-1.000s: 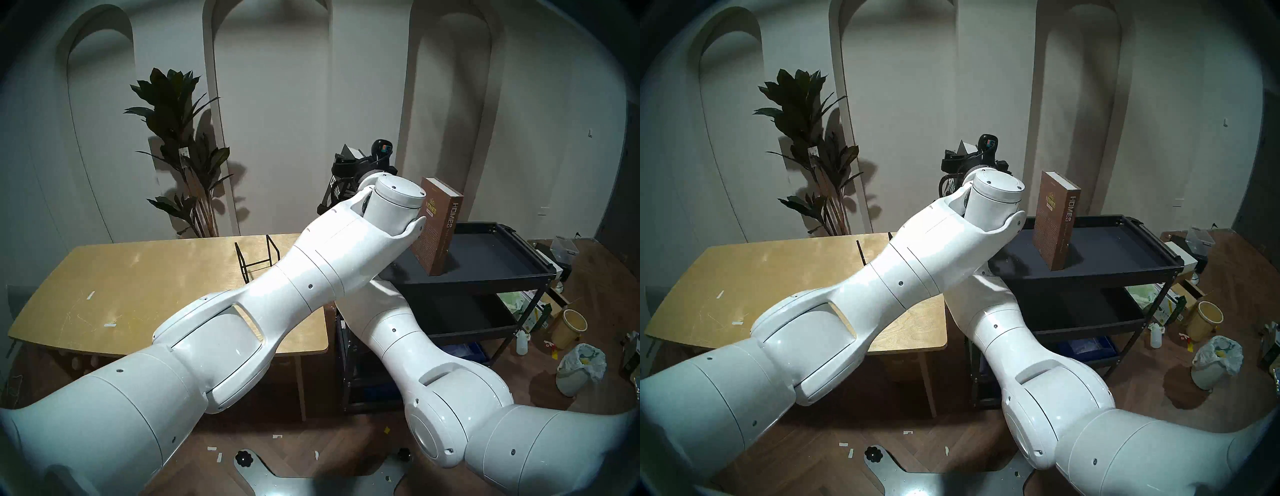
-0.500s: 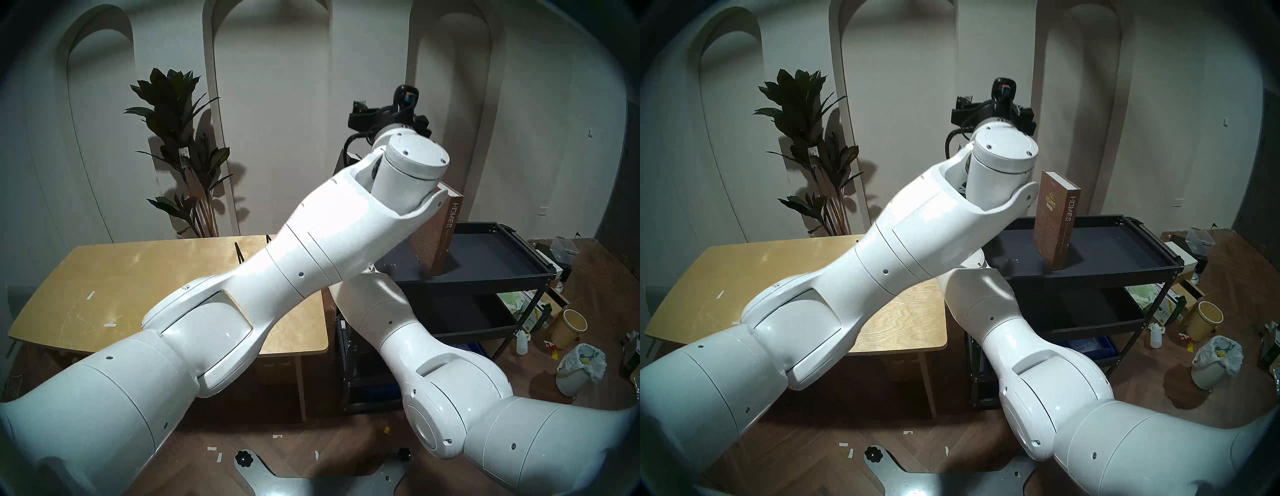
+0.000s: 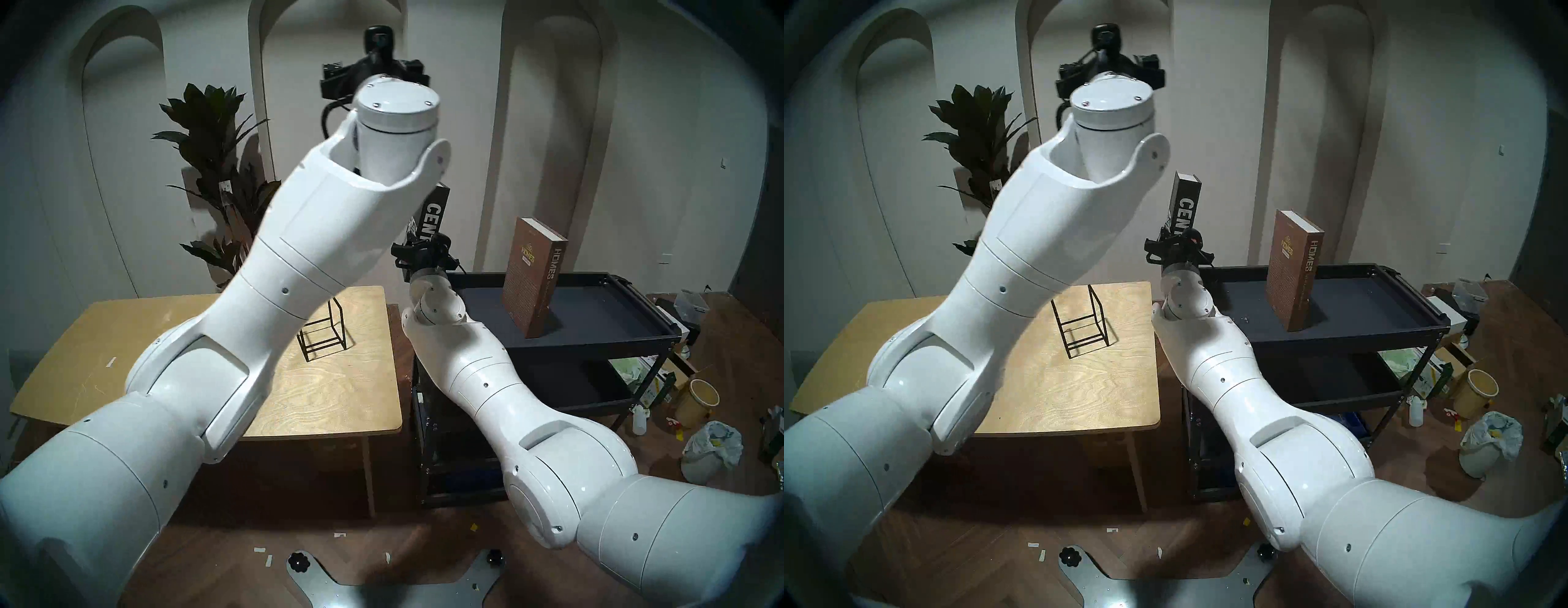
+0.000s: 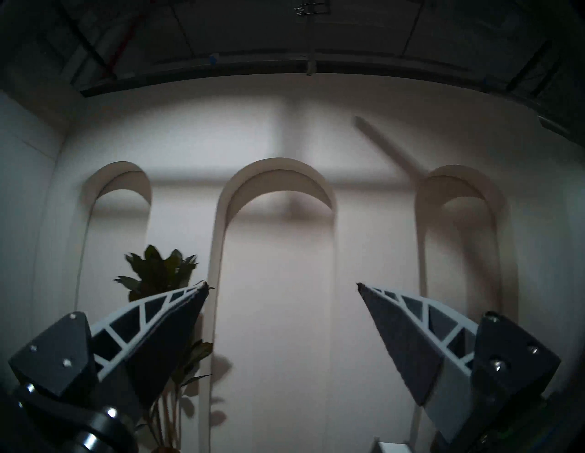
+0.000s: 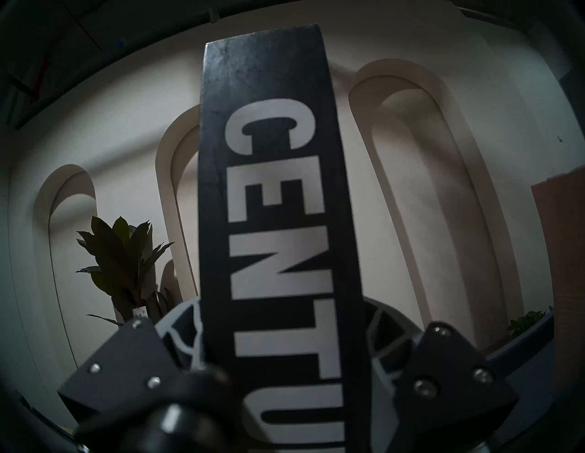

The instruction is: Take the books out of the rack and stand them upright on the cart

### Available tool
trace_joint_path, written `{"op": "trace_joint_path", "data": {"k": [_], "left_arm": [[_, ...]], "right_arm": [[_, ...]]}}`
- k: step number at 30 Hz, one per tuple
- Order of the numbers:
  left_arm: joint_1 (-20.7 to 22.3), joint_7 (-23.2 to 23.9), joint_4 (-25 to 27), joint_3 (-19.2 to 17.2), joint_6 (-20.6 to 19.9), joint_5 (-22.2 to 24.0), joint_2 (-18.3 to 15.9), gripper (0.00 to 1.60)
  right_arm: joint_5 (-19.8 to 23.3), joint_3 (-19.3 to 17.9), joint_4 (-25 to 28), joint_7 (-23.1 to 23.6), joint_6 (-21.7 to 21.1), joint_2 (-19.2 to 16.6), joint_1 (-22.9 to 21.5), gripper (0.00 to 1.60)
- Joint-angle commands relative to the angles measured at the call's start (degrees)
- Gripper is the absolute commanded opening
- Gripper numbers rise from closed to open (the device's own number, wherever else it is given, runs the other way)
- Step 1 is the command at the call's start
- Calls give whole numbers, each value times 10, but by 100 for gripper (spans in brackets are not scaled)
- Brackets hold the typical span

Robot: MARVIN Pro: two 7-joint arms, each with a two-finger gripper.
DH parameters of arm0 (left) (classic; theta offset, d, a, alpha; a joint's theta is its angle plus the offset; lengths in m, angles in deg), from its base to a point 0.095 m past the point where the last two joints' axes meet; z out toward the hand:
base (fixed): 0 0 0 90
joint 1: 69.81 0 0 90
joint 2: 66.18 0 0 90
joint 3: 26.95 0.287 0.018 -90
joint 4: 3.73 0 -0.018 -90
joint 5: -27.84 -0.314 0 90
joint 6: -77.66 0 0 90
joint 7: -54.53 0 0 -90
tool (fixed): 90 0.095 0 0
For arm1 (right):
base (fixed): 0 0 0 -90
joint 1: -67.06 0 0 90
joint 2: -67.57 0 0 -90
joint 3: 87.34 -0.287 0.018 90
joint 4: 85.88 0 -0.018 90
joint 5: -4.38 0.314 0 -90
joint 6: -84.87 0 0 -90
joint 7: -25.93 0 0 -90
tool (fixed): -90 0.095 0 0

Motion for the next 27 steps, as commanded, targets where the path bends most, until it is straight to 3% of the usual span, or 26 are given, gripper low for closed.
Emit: {"op": "trace_joint_path", "data": {"k": [1,4,12,13,19,27], "left_arm": [[-23,-5,-34,-78,-9,4,-61,160],[-47,2,-55,-113,-16,10,-85,160],[-101,45,-87,-164,-36,41,-146,160],[-105,52,-89,-174,-39,43,-141,160],[-139,107,-77,-191,-61,77,-189,160],[-193,186,-49,-202,-90,122,-221,160]], "right_arm": [[-12,-3,16,3,-3,-24,-28,0],[-16,-3,15,5,-10,-33,-31,0],[-28,2,20,14,-29,-51,-37,0],[-30,3,21,15,-32,-53,-38,0],[-39,6,35,21,-43,-68,-33,0],[-49,8,65,25,-52,-94,-12,0]]}}
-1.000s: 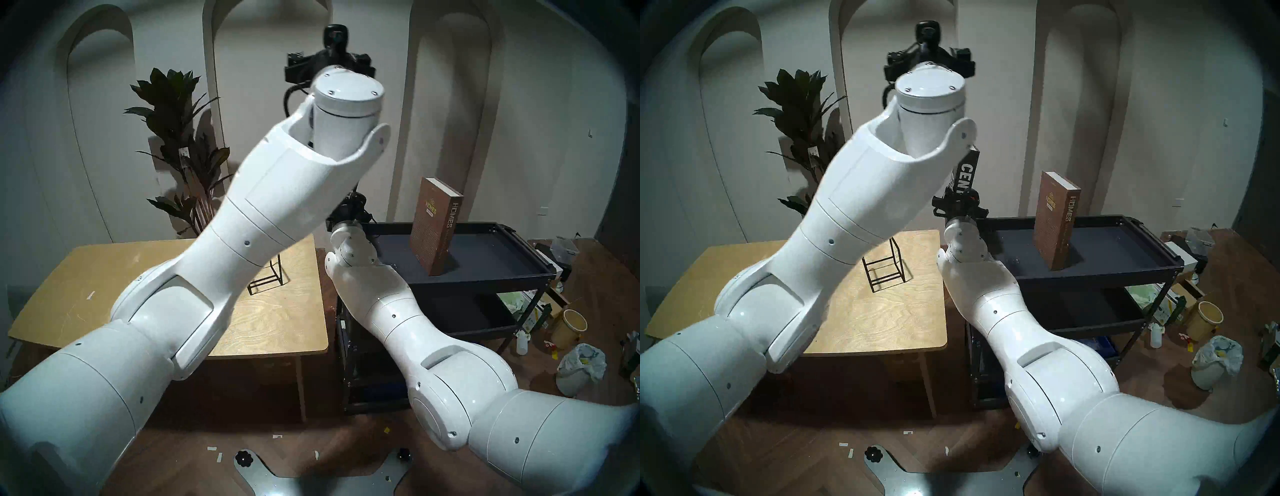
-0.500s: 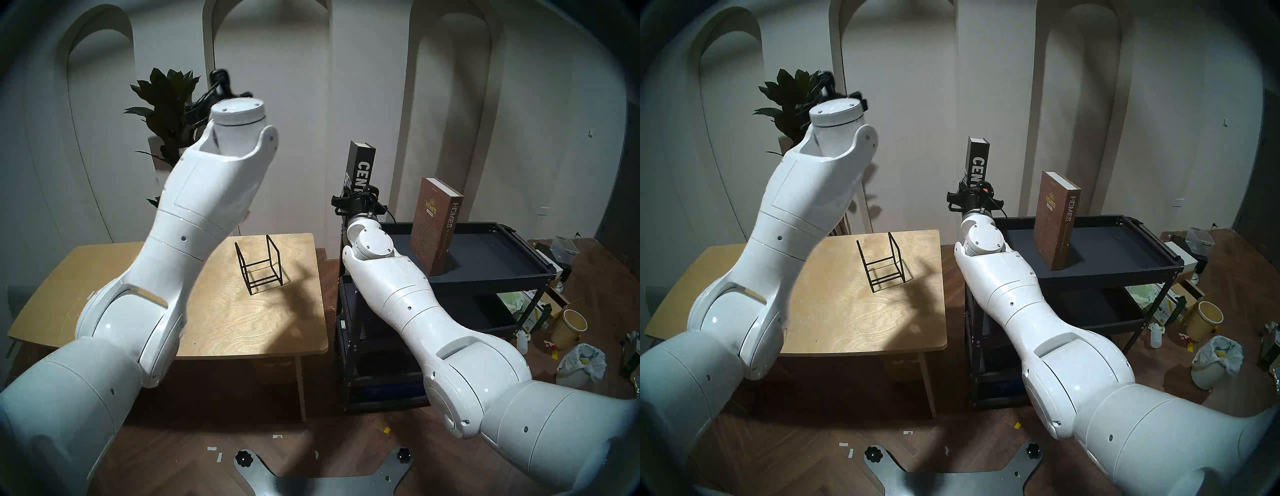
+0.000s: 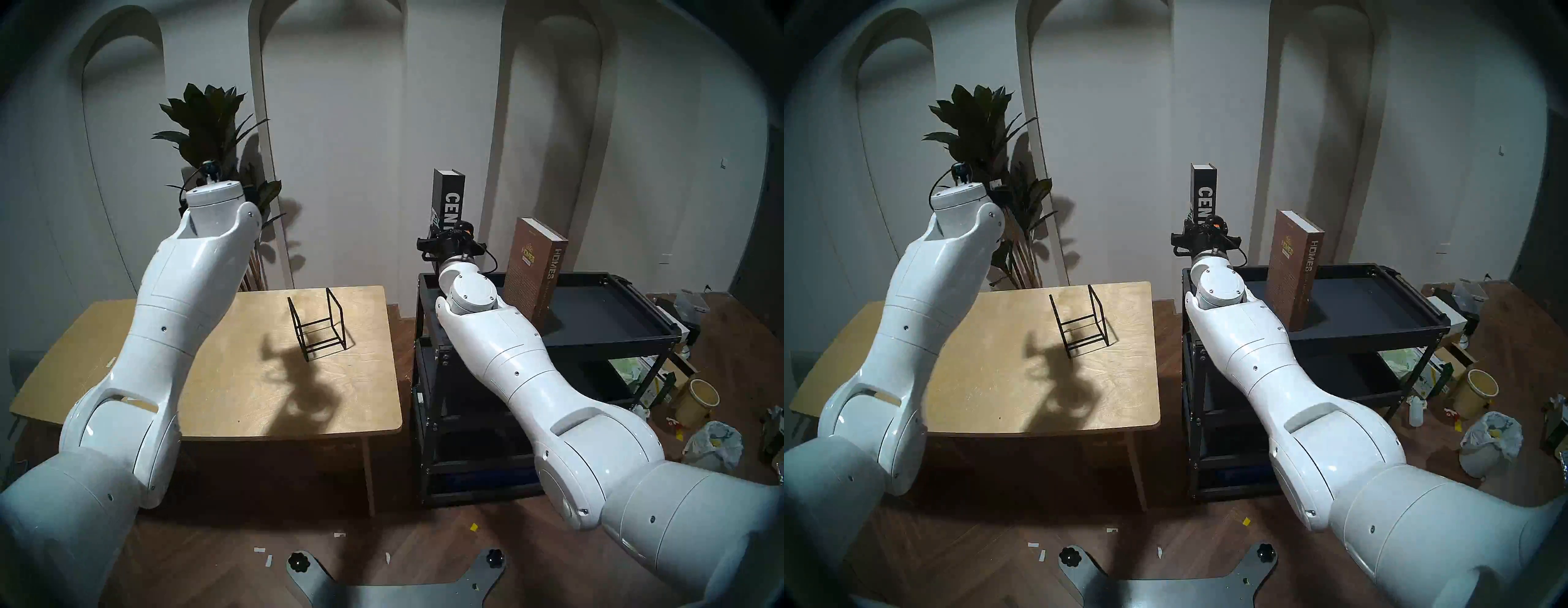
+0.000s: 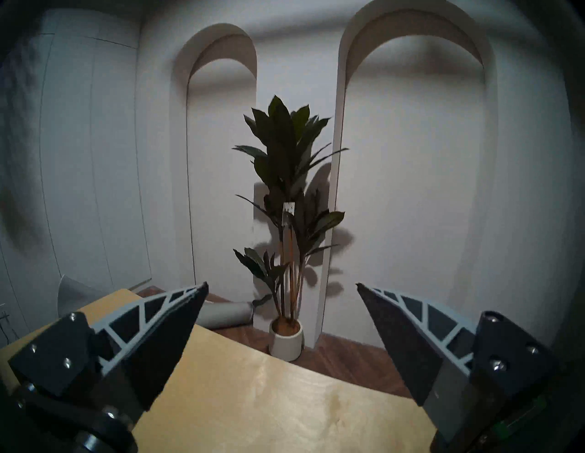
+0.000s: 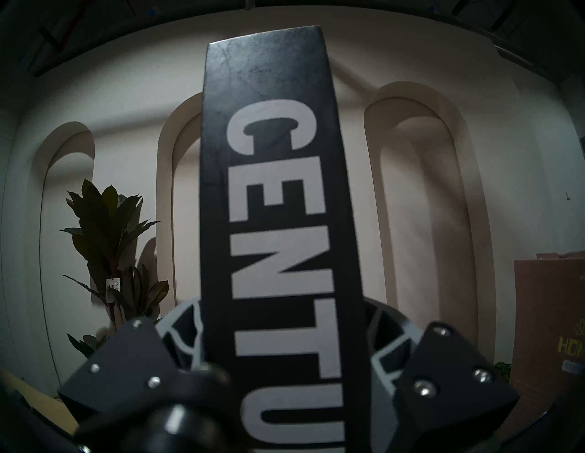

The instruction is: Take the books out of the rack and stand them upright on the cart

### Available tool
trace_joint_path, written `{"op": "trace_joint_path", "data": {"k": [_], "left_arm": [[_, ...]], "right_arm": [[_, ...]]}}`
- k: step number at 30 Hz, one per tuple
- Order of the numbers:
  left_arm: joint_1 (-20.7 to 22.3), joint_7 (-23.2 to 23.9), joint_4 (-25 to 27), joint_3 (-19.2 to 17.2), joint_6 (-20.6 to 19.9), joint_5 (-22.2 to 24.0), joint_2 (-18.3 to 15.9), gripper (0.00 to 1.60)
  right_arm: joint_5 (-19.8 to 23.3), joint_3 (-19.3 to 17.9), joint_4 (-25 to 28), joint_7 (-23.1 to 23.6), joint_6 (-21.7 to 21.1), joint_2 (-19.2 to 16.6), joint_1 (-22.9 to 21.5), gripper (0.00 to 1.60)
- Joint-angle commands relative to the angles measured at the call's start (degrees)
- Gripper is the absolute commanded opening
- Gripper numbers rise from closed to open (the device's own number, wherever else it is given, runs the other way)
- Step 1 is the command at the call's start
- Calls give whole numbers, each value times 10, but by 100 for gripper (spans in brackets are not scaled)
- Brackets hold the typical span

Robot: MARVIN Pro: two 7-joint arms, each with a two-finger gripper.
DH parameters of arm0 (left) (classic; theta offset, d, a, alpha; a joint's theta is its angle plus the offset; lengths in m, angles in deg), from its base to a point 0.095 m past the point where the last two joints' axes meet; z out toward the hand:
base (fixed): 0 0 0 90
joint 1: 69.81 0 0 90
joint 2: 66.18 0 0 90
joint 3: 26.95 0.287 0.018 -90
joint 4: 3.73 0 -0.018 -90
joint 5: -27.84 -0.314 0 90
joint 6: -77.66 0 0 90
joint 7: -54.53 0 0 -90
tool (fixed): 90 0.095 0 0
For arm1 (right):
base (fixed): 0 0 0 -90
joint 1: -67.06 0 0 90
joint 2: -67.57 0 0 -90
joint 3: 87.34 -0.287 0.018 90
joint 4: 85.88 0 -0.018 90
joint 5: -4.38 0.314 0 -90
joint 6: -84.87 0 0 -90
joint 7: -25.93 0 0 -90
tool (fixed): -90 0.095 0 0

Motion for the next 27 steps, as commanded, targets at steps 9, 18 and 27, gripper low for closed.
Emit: {"op": "trace_joint_path", "data": {"k": [9,18,27], "left_arm": [[-85,146,77,-16,-40,67,-84,160],[-122,242,117,-18,-63,100,-130,160],[-156,333,145,-14,-76,134,-169,160]], "right_arm": [[-2,-16,69,-1,-24,-52,40,0],[33,-47,118,2,-75,-64,78,0],[63,-58,180,14,-161,-95,140,0]]}}
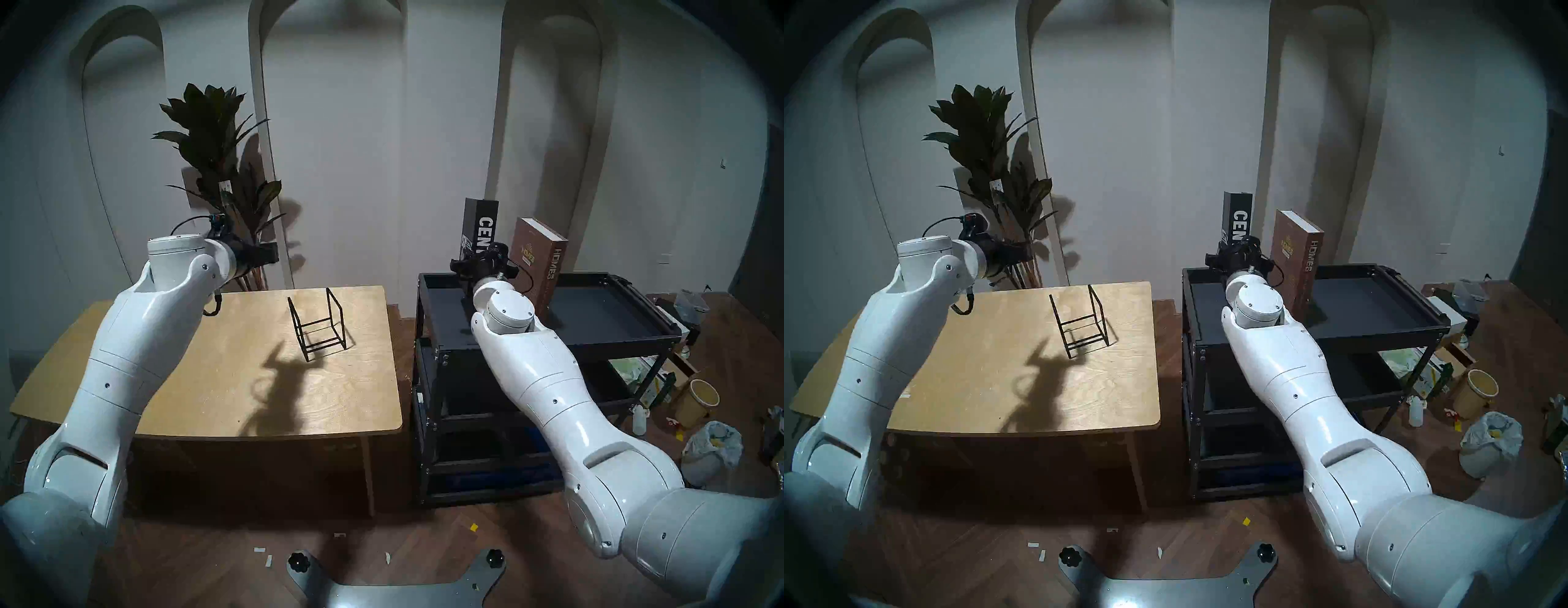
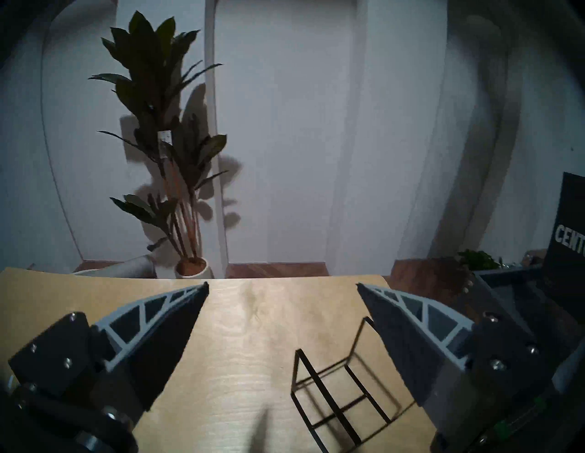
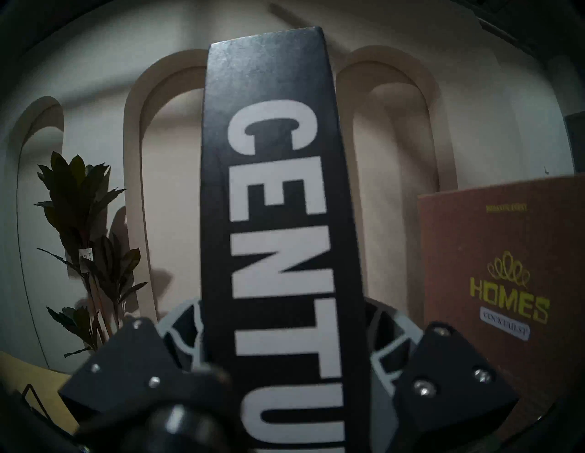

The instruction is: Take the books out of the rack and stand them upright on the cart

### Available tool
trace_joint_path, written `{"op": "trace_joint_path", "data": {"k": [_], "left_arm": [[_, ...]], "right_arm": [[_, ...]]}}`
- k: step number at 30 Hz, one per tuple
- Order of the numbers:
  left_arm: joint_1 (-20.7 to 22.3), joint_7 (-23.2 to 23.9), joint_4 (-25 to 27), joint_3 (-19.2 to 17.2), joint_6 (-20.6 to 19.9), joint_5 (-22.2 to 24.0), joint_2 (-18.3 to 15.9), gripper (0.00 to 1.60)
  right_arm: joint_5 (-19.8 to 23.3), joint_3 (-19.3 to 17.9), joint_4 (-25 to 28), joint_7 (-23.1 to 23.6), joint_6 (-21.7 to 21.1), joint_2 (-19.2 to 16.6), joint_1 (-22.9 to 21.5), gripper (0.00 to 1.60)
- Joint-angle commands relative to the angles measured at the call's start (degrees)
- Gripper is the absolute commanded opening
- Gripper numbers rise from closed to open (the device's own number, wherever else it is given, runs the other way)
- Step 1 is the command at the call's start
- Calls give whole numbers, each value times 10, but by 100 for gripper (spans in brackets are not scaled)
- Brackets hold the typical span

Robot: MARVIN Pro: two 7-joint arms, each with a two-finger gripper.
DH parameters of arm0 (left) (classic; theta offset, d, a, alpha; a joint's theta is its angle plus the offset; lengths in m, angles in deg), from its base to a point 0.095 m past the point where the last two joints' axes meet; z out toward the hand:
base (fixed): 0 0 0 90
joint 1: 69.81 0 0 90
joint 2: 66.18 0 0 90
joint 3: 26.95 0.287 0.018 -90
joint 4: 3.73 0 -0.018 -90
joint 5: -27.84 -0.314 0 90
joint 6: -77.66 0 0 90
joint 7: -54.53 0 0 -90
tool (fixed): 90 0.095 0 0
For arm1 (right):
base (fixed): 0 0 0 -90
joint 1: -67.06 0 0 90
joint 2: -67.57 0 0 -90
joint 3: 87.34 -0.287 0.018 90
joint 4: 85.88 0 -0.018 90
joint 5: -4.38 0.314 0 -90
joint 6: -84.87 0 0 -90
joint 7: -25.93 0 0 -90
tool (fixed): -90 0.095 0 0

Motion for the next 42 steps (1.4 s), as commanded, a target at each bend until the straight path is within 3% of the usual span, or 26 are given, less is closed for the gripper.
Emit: {"op": "trace_joint_path", "data": {"k": [1,10,20,34,42], "left_arm": [[-14,64,31,-1,2,18,-44,160],[-33,163,37,23,38,30,-89,160],[-46,247,27,36,85,18,-113,160],[-57,269,21,41,106,6,-108,160],[-79,266,29,30,114,8,-117,160]], "right_arm": [[16,-8,63,12,-48,-27,39,0],[23,-5,126,63,-89,-72,75,0],[27,-14,101,84,-99,-81,48,0],[21,0,7,111,-61,-56,-14,0],[5,10,-21,124,-35,-61,-19,0]]}}
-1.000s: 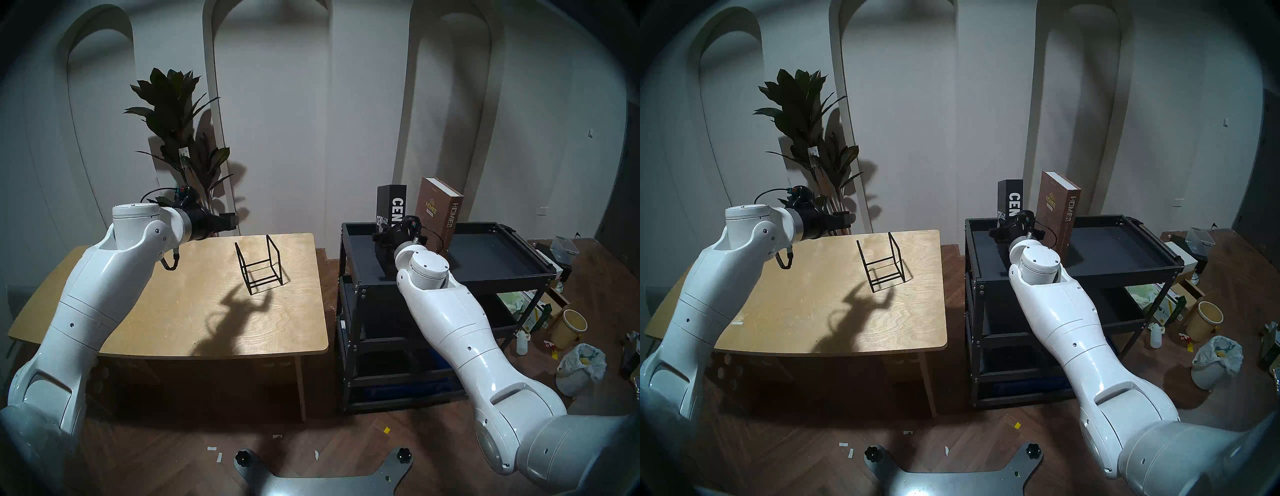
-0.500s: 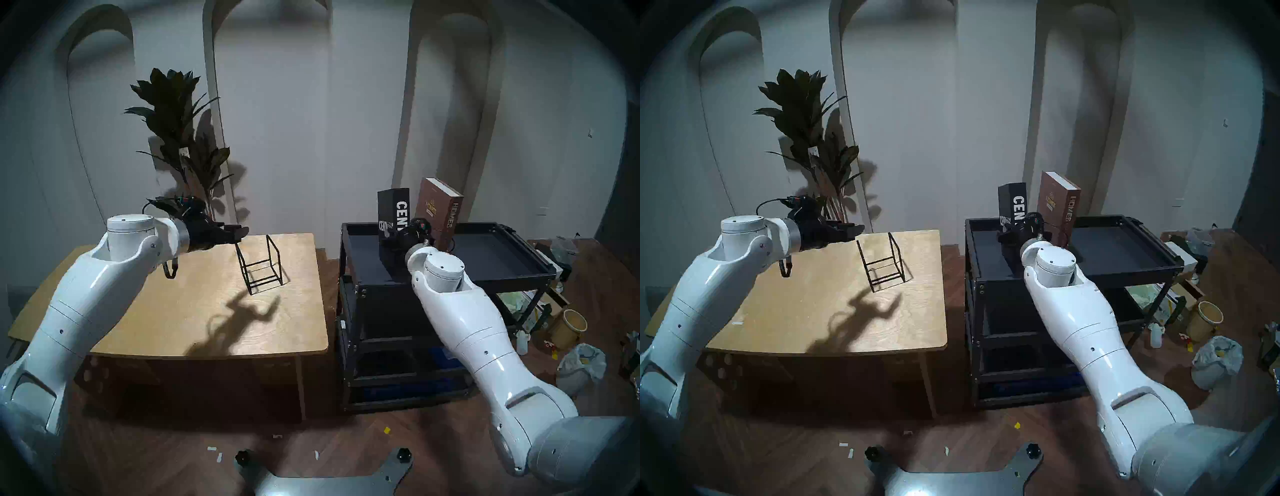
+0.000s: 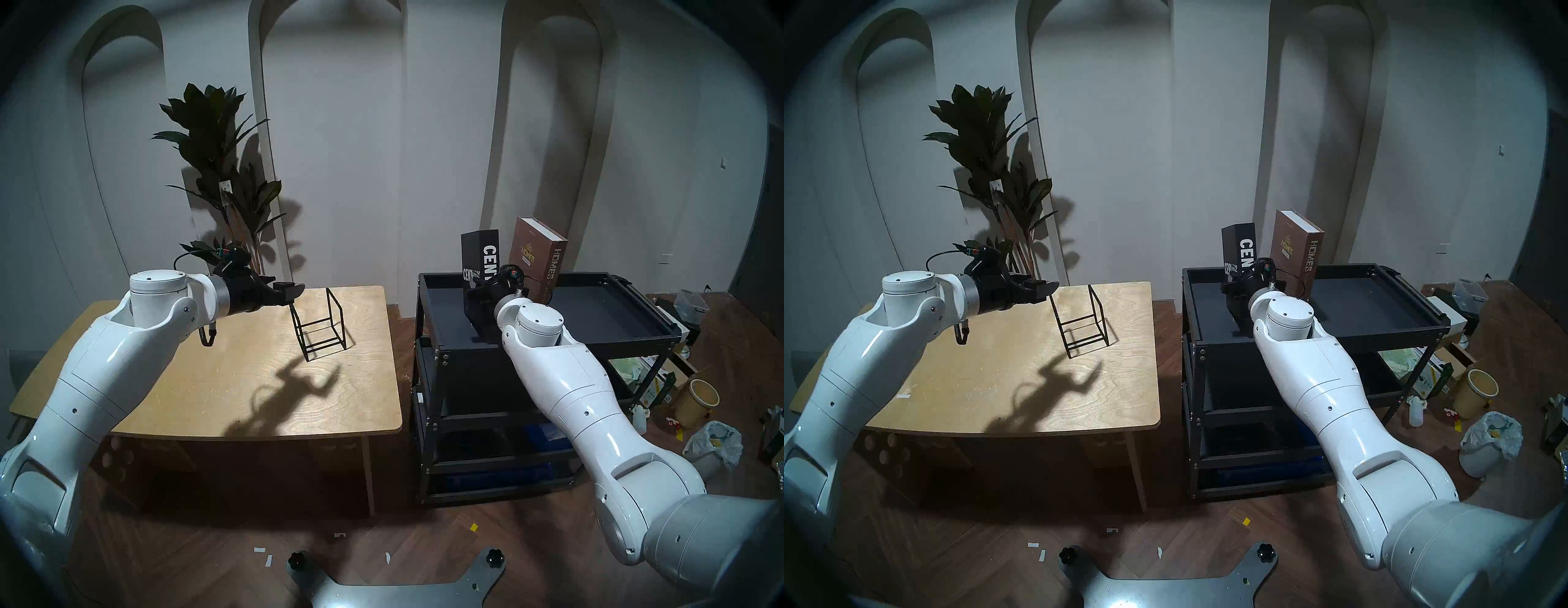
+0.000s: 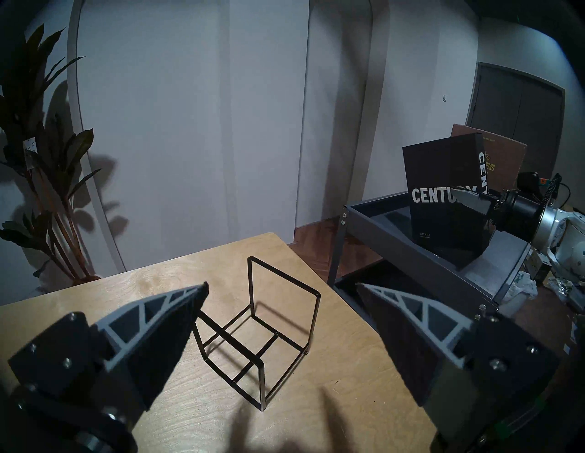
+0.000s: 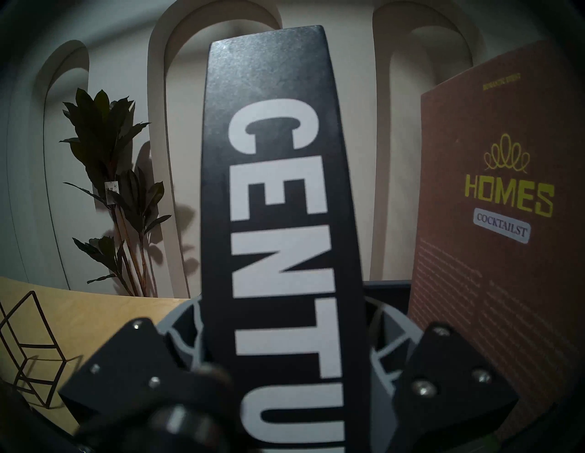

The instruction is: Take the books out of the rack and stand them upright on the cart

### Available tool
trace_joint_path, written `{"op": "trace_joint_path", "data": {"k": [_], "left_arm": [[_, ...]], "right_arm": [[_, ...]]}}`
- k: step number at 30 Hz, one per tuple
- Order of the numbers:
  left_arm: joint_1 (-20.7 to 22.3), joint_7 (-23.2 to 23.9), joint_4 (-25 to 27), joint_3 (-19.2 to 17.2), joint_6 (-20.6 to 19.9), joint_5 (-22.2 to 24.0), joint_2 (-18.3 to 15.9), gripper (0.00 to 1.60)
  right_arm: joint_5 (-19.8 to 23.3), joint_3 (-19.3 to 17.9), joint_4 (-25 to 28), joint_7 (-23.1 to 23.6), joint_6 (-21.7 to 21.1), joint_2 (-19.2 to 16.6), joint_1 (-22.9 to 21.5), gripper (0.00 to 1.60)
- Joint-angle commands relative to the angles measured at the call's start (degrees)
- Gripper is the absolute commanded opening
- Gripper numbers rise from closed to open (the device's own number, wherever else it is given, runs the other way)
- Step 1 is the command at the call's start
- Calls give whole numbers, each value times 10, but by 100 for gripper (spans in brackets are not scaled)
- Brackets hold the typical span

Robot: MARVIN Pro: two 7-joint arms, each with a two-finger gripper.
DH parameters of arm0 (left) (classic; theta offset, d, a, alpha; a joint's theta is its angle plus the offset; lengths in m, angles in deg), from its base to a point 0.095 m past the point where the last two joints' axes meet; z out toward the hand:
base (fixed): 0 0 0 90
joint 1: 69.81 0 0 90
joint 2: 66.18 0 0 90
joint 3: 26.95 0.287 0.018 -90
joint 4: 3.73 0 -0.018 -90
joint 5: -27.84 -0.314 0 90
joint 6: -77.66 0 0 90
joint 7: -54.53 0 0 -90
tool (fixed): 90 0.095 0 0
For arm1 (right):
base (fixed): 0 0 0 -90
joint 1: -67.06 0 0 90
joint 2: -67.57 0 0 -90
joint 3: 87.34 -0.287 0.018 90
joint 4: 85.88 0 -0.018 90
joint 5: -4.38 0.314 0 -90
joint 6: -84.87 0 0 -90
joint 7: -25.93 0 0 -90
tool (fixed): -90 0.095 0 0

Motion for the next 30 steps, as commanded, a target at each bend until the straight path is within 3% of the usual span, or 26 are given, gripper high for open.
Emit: {"op": "trace_joint_path", "data": {"k": [1,14,15,20,30], "left_arm": [[-12,-5,12,-19,13,7,-8,160],[-18,-12,18,-14,14,9,-4,160],[-17,-13,18,-13,14,9,-3,160],[-14,-17,18,-6,12,7,-1,160],[-10,-23,17,-2,10,7,2,160]], "right_arm": [[-13,5,-9,9,32,-1,-27,0],[-10,-8,-11,16,38,-14,-5,0],[-9,-10,-13,17,37,-14,-3,6],[-9,-12,-25,21,51,-13,3,0],[-4,-14,-57,32,88,-4,-1,4]]}}
